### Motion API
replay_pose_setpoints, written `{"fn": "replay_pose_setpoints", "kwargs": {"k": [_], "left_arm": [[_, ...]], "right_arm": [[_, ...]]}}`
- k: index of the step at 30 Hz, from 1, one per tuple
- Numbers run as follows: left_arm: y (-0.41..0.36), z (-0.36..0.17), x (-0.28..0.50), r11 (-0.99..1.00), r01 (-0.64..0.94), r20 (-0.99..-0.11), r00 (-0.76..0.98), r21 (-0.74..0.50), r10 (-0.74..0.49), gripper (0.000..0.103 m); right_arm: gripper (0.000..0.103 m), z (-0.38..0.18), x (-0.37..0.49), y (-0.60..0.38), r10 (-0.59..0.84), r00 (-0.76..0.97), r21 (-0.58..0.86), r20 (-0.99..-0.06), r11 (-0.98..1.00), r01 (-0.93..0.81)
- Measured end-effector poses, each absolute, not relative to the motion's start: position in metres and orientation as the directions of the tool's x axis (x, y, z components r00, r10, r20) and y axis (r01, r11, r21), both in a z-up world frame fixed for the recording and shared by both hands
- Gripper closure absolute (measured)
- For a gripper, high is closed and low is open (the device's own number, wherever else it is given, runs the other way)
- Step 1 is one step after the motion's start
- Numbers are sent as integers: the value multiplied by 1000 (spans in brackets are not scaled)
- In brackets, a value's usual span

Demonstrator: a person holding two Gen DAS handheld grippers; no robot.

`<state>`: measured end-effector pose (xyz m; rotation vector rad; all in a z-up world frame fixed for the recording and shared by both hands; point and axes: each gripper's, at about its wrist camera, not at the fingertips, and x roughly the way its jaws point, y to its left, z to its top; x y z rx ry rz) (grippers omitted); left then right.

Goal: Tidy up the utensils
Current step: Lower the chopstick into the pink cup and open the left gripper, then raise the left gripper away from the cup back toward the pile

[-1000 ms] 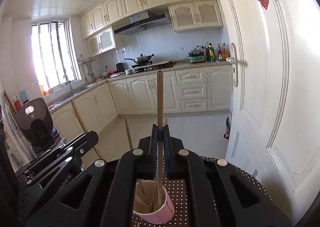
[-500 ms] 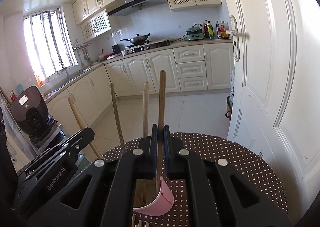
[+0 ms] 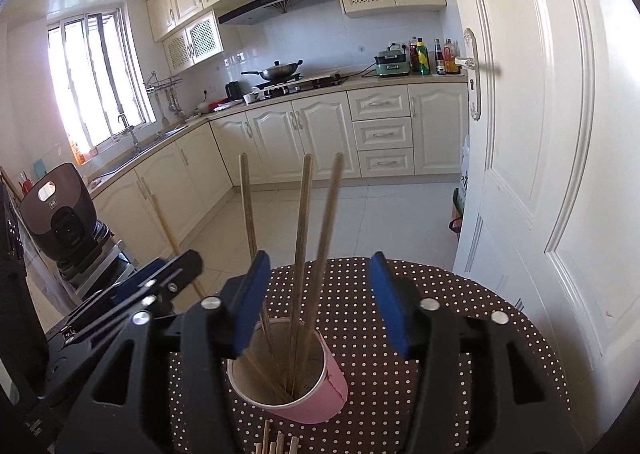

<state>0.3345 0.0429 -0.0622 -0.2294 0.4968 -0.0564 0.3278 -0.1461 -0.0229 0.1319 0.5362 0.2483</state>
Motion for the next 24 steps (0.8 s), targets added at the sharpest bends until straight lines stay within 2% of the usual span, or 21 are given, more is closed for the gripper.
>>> {"fn": "replay_pose_setpoints", "kwargs": {"k": [1,5,24], "left_arm": [[43,-62,332,974,-10,-455,885,-226,-97,43],[43,-60,330,973,-7,-458,883,-232,-103,43],[41,-53,313,983,-22,-449,891,-181,-63,42]], "right_arm": [[47,-22,327,-147,264,834,194,-484,962,-192],[42,-20,326,-151,256,836,192,-486,964,-183],[38,-18,308,-157,233,841,175,-487,970,-168]]}}
